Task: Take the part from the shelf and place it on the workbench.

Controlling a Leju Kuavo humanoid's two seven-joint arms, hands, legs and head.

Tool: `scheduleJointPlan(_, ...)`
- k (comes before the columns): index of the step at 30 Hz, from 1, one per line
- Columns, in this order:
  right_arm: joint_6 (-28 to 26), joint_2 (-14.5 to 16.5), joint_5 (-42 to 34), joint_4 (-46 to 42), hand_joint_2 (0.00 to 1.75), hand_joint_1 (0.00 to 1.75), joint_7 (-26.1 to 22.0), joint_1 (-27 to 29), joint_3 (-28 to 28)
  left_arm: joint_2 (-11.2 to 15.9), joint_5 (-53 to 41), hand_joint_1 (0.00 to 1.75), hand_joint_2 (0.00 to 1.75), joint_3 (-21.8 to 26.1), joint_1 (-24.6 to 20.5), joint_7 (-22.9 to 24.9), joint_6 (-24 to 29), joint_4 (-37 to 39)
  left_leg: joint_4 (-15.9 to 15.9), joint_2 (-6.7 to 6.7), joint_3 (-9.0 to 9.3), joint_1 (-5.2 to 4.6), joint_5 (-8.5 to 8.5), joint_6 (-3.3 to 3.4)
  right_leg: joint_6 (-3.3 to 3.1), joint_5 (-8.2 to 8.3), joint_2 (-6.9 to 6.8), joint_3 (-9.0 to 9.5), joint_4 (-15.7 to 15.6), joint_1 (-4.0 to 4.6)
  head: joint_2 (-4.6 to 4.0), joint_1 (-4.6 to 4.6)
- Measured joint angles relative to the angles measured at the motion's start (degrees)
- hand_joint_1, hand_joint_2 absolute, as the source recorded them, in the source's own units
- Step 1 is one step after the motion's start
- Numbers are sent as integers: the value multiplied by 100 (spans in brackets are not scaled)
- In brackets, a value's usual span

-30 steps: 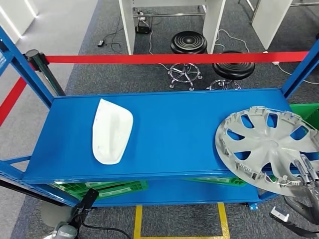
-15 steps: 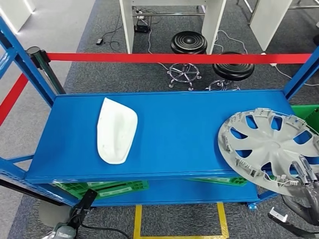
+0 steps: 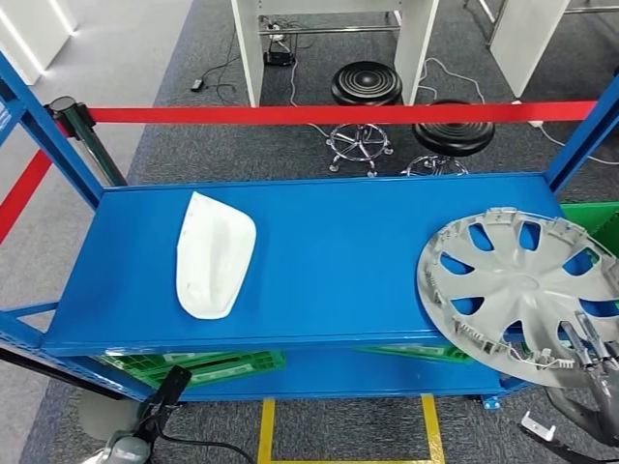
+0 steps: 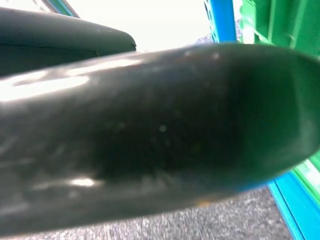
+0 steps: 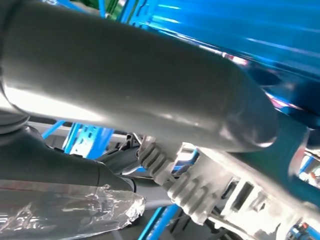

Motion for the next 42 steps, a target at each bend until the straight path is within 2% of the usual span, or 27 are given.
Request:
scheduleJointPlan(1,-61,-101,25,0,0,0,203,7,78,-3,-1,0,0,-1,-6,0,-2,0,244,5,-111,2,-153,-26,-32,4,-7,-1,-5,-7,0,-10)
scheduleJointPlan(3,-227,-412,33,1,0,0,739,12,354,-7,-2,0,0,-3,-13,3,-4,0,1006,8,-466,3,-519,-49,-65,4,-19,-9,-3,-3,0,-28)
scheduleJointPlan(4,-307,-583,34,1,0,0,1009,5,532,-7,-7,0,0,-3,-12,7,-5,0,1336,8,-625,3,-628,-47,-70,3,-23,-11,-2,1,0,-26)
scheduleJointPlan(5,-373,-749,36,2,0,0,1256,-9,719,-6,-13,0,0,-3,-9,11,-5,0,1493,8,-709,2,-627,-36,-72,3,-24,-11,-1,6,0,-27)
scheduleJointPlan(6,-416,-893,34,2,0,0,1463,-31,906,-6,-19,0,0,-3,-8,16,-6,0,1431,8,-691,0,-514,-16,-73,3,-24,-8,0,11,0,-27)
scheduleJointPlan(7,-439,-1006,23,4,0,0,1584,-61,1080,-6,-25,0,0,-3,-9,19,-7,0,1156,8,-571,-4,-311,13,-72,3,-21,-2,0,15,0,-26)
scheduleJointPlan(9,-436,-1090,-1,9,0,0,1502,-111,1297,-5,-25,0,0,-4,-15,31,-6,0,391,8,-216,-18,72,84,-60,-4,-14,3,8,32,0,-26)
scheduleJointPlan(10,-426,-1055,-36,12,0,0,1296,-122,1332,-5,-23,0,0,-7,-20,37,-6,0,100,9,-83,-23,157,104,-43,-5,-11,-6,13,42,0,-23)
scheduleJointPlan(13,-358,-831,-241,8,0,0,666,-125,1286,-11,-17,0,0,-15,-22,47,-6,0,-145,9,-4,-30,154,132,44,19,-12,-29,-18,51,0,-20)
scheduleJointPlan(15,-321,-691,-281,2,0,0,442,-141,1216,-21,-15,0,0,-21,-20,49,-7,-1,-194,14,21,-4,183,182,104,-57,-17,-75,63,48,0,-7)
scheduleJointPlan(16,-321,-637,-261,0,0,0,377,-154,1181,-23,-11,0,0,-23,-23,48,-8,-2,-216,18,36,13,194,206,130,-174,-20,-160,253,46,0,7)
scheduleJointPlan(19,-344,-487,-220,0,0,0,265,-187,1113,-22,1,0,0,-28,-25,48,-10,-1,-220,24,47,18,193,228,189,-660,-24,-661,1328,31,0,30)
scheduleJointPlan(20,-350,-447,-213,0,0,0,254,-189,1098,-23,1,0,0,-29,-23,49,-11,-1,-219,25,51,18,191,229,202,-700,-24,-762,1533,28,0,30)
scheduleJointPlan(21,-355,-417,-214,0,0,0,254,-190,1080,-23,1,0,0,-31,-21,49,-13,-1,-218,25,60,21,187,226,211,-621,-25,-748,1501,23,0,31)
scheduleJointPlan(22,-359,-396,-215,0,0,0,254,-194,1057,-26,1,0,0,-31,-21,50,-13,-1,-216,24,74,27,180,218,220,-443,-28,-613,1231,12,0,31)
scheduleJointPlan(24,-366,-365,-206,0,0,0,254,-210,1021,-24,2,0,0,-31,-22,50,-13,-1,-197,17,97,24,153,173,241,-111,-28,-194,426,-13,0,39)
scheduleJointPlan(26,-371,-331,-230,-1,0,0,234,-221,1001,-15,3,0,0,-33,-23,49,-14,-2,-171,6,88,-1,145,114,194,-15,-5,37,1,-19,0,39)
scheduleJointPlan(28,-172,-257,-700,-2,0,0,67,-233,975,-8,6,0,0,-35,-20,49,-17,-2,-171,1,74,-4,161,63,94,-19,17,37,-5,-3,0,30)
scheduleJointPlan(30,499,-90,-1794,-7,0,0,-239,-284,918,-9,17,0,0,-37,-20,50,-21,-2,-101,5,44,12,87,6,8,-6,16,31,-9,-2,0,22)
scheduleJointPlan(32,1292,128,-2877,-20,0,0,-515,-351,857,-17,32,0,0,-40,-23,46,-22,-2,363,11,-161,18,-203,-47,-63,7,11,27,-20,-11,0,14)
scheduleJointPlan(34,1652,319,-3314,-31,0,0,-659,-396,818,-22,51,0,0,-42,-17,42,-22,-2,1127,12,-516,18,-545,-69,-90,11,8,15,-19,-9,0,10)
scheduleJointPlan(35,1687,391,-3314,-32,0,0,-677,-409,802,-21,59,0,0,-42,-10,42,-22,-2,1382,13,-637,17,-607,-67,-92,12,8,12,-18,-7,0,8)
scheduleJointPlan(36,1687,445,-3247,-33,0,0,-671,-418,787,-20,66,0,0,-42,-4,42,-22,-2,1443,13,-670,16,-559,-56,-93,13,8,12,-17,-5,0,9)
scheduleJointPlan(37,1679,483,-3170,-34,0,0,-662,-423,771,-19,71,0,0,-42,-1,42,-22,-2,1283,13,-597,15,-414,-38,-93,13,8,15,-17,-4,0,10)
scheduleJointPlan(39,1635,523,-3024,-48,0,0,-649,-427,742,-17,77,0,0,-42,-3,42,-22,-2,554,13,-245,11,-31,11,-81,14,8,22,-15,2,0,10)
scheduleJointPlan(41,1576,544,-2897,-63,0,0,-639,-429,726,-15,79,0,0,-42,-8,42,-22,-2,-25,12,22,8,129,45,-36,18,10,3,-9,25,0,14)
scheduleJointPlan(42,1536,554,-2832,-73,0,0,-629,-426,723,-15,79,0,0,-42,-7,42,-22,-2,-131,10,60,4,128,57,-3,28,11,-8,-17,33,0,15)
